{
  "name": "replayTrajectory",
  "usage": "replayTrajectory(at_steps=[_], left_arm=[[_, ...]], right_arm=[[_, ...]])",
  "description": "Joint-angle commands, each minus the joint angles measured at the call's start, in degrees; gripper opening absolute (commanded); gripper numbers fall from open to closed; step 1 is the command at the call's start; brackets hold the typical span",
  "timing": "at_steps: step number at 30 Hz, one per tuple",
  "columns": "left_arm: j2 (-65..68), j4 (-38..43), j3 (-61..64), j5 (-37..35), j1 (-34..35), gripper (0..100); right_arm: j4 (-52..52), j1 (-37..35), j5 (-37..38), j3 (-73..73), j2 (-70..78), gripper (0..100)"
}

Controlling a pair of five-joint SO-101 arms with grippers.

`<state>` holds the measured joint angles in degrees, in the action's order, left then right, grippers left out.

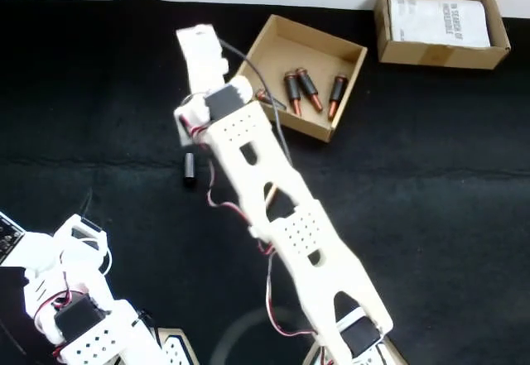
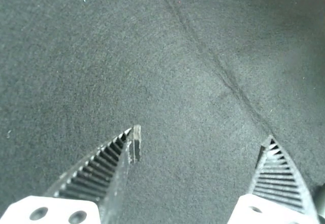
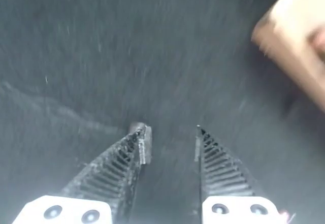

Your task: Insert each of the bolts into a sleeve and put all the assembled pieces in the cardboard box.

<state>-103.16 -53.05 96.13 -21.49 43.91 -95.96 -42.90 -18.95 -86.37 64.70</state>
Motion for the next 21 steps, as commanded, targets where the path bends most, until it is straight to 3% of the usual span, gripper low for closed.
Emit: replayTrajectory(at_steps=[1, 21], left_arm=[[-0.8, -0.1, 1.0, -0.1, 0.7, 36], [-0.8, -0.4, 1.0, 0.0, -1.1, 36]], right_arm=[[-3.3, -3.5, -2.0, -0.5, 0.7, 11.1], [1.7, -6.1, 0.8, -0.5, 6.1, 11.1]])
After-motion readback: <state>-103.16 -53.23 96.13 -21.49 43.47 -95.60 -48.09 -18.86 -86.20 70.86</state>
